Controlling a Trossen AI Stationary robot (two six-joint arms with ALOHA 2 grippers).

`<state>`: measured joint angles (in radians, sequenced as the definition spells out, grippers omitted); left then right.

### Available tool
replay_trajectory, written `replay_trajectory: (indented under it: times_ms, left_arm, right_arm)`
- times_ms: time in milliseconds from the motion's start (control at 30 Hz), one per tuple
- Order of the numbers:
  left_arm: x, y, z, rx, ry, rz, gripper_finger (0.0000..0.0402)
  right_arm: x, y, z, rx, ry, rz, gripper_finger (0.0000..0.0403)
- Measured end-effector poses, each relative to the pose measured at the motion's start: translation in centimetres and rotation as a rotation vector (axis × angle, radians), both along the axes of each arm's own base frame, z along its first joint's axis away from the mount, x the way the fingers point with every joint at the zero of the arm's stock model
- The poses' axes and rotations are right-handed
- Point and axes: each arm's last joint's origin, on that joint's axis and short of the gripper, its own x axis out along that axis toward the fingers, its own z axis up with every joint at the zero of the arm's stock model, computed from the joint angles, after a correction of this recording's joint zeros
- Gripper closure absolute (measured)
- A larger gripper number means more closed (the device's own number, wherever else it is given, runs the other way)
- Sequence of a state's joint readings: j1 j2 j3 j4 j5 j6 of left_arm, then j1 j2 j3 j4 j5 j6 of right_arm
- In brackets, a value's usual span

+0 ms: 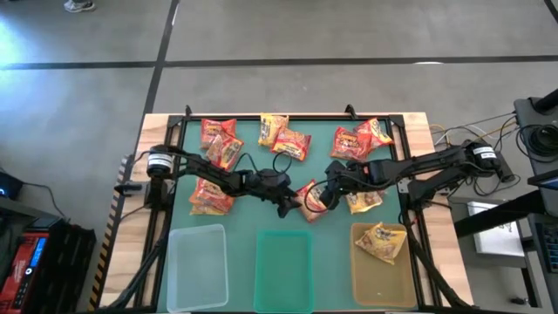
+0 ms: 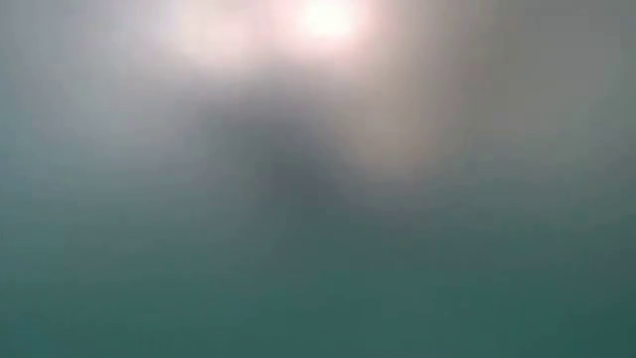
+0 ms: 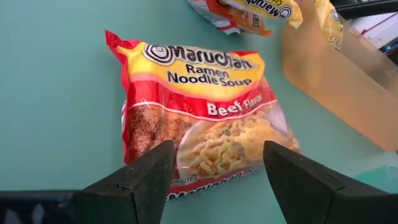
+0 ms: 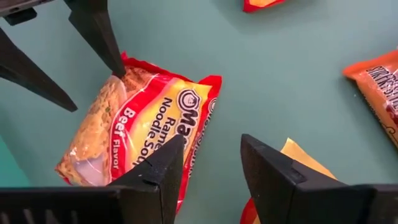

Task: Sort Maruchan noodles
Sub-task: Put the red noodle pack into the green bin

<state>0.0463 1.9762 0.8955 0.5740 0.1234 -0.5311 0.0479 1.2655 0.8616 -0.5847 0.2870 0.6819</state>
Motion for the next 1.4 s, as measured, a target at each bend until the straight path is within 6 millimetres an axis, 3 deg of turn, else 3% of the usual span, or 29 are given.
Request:
replay_trajectory:
  times_ms: [267,667,1100,1400]
  left_arm:
    - [-0.5,0.5,-0.8,0.092,0.102,0.073,0.0169]
    - [-0.9,3.4,-1.0,0.187,0.135,0.206,0.0169]
    - [-1.1,4.0,-0.7,0.173,0.142,0.192,0.0169]
    - [-1.3,4.0,-0.9,0.170,0.179,0.186,0.0169]
  right_arm:
    - [0.5,0.3,0.3,0.087,-0.066,0.021,0.0254]
    - [1.3,0.3,0.8,0.128,-0.171,-0.020,0.0250]
    - [2.5,-0.5,-2.1,-0.004,-0.027,0.019,0.0264]
    - [1.2,-1.9,0.6,-0.067,-0.102,0.028,0.0248]
